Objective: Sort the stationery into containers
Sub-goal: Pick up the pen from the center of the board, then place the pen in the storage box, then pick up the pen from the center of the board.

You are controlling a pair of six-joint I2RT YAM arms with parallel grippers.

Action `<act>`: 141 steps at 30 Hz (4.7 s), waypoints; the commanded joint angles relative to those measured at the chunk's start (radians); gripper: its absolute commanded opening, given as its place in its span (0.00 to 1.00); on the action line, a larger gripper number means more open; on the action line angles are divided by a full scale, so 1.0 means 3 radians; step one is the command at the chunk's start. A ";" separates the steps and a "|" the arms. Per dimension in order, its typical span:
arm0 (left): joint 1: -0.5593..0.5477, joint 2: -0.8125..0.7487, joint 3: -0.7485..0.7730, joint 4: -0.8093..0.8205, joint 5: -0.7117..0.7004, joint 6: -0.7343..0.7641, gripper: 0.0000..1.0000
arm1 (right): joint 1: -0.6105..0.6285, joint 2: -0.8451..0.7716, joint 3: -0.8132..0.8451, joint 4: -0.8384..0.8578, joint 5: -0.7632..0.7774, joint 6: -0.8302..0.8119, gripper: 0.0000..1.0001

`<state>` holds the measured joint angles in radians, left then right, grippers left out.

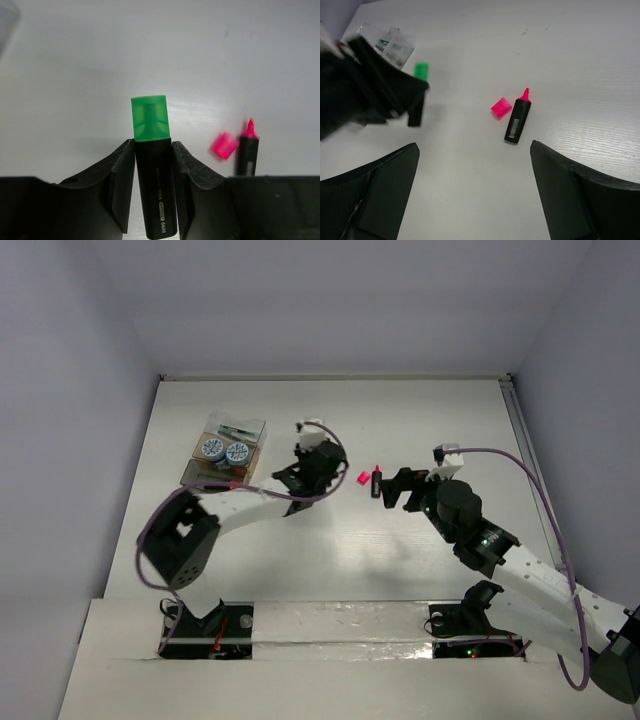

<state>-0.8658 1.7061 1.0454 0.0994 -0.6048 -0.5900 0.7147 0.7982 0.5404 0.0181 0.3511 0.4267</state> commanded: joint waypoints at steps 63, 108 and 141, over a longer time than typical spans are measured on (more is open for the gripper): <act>0.1700 -0.1903 -0.1680 0.1034 -0.0178 -0.0458 0.49 | 0.0011 -0.0002 -0.0052 0.0216 -0.0077 0.0066 0.98; -0.0647 0.1497 0.1209 0.0001 0.0048 0.0156 0.51 | 0.0011 -0.0784 -0.0129 0.0021 0.0476 0.0112 0.98; -0.0550 0.1973 0.1537 -0.0060 -0.0101 0.0300 0.00 | 0.0011 -0.0871 -0.0170 0.0047 0.0548 0.0132 0.97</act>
<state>-1.0359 2.2654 1.5387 0.1406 -0.6449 -0.5049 0.7147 0.5598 0.4904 -0.0078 0.4908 0.4538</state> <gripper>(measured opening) 0.269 0.971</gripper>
